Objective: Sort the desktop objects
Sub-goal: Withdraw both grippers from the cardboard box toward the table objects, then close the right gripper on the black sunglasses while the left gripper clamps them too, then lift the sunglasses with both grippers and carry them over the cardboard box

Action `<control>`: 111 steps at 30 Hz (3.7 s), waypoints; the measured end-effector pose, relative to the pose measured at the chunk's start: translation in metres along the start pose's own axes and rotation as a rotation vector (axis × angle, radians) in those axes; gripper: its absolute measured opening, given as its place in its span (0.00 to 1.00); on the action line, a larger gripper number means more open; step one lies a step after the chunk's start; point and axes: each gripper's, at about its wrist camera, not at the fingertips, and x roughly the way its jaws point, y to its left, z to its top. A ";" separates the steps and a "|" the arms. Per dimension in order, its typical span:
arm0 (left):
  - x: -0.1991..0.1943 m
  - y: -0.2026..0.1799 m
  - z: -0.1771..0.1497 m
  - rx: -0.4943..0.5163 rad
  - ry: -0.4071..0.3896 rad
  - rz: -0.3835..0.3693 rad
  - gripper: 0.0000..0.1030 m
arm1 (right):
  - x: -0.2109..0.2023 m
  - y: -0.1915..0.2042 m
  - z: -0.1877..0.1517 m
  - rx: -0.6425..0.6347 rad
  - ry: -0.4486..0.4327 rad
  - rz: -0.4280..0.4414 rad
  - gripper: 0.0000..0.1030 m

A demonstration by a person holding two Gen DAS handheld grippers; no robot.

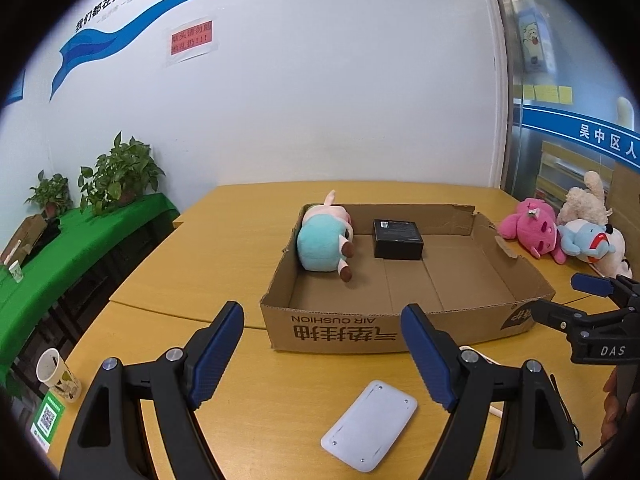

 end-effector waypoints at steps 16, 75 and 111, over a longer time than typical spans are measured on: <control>0.023 -0.056 -0.034 0.002 0.158 -0.276 0.79 | -0.057 -0.055 -0.046 0.128 -0.032 0.047 1.00; 0.081 -0.127 -0.113 -0.122 0.582 -0.730 0.28 | -0.003 -0.001 -0.140 0.088 0.226 0.223 0.48; 0.057 -0.052 0.008 -0.123 0.290 -0.626 0.27 | -0.001 0.085 -0.017 -0.131 0.015 0.409 0.49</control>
